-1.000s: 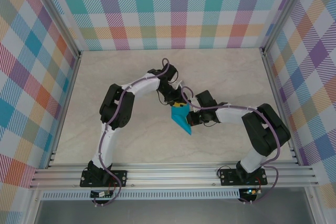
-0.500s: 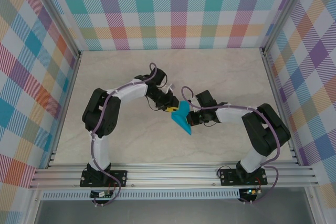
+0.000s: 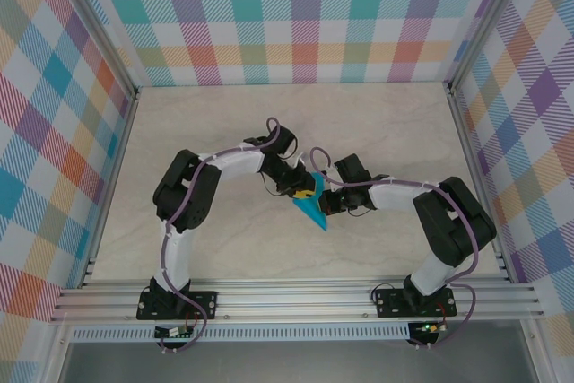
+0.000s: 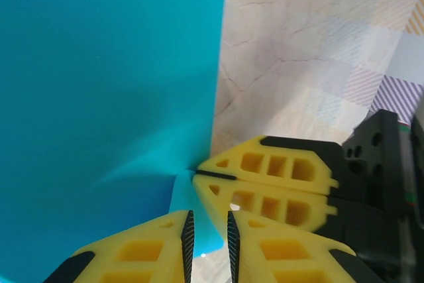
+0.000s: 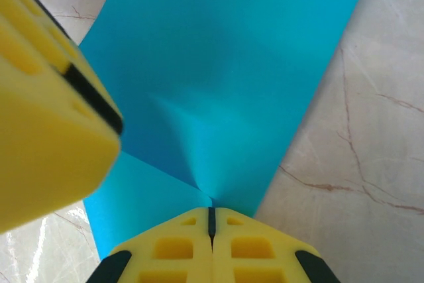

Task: Fold a paper plane with a square sheet of paper (fold left side to right side)
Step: Third fold the triangle at the center of the table.

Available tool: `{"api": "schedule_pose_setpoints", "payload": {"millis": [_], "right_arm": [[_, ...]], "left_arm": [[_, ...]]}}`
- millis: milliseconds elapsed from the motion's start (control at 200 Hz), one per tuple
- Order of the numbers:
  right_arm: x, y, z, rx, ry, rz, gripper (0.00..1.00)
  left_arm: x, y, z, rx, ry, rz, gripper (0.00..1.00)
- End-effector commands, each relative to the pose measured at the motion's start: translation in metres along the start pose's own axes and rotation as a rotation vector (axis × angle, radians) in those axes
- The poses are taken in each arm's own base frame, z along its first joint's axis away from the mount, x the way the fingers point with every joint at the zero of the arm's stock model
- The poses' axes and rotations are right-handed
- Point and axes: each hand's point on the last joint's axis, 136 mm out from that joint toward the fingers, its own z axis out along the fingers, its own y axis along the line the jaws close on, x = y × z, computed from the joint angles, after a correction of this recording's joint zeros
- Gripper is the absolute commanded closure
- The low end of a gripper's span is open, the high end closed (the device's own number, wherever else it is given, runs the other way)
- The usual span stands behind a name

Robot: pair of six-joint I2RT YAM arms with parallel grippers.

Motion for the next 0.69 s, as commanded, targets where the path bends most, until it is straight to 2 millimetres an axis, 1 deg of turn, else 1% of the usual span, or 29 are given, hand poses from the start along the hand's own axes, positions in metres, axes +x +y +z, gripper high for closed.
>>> {"api": "schedule_pose_setpoints", "payload": {"millis": [0, 245, 485, 595, 690], "right_arm": [[0.021, -0.009, 0.009, 0.023, 0.081, 0.029, 1.0], [0.021, -0.01, 0.01, 0.028, 0.081, 0.031, 1.0], [0.021, -0.01, 0.01, 0.031, 0.083, 0.033, 1.0], [0.021, -0.01, 0.009, 0.033, 0.081, 0.033, 1.0], [0.015, -0.004, 0.004, 0.012, 0.06, 0.033, 1.0]], "left_arm": [[0.002, 0.004, 0.009, -0.026, 0.007, -0.014, 0.77], [0.014, 0.027, 0.014, -0.079, 0.016, -0.041, 0.78], [0.017, 0.035, 0.016, -0.093, 0.015, -0.047, 0.78], [0.018, 0.042, 0.017, -0.114, 0.013, -0.053, 0.78], [0.019, 0.049, 0.02, -0.134, 0.014, -0.062, 0.78]]}}
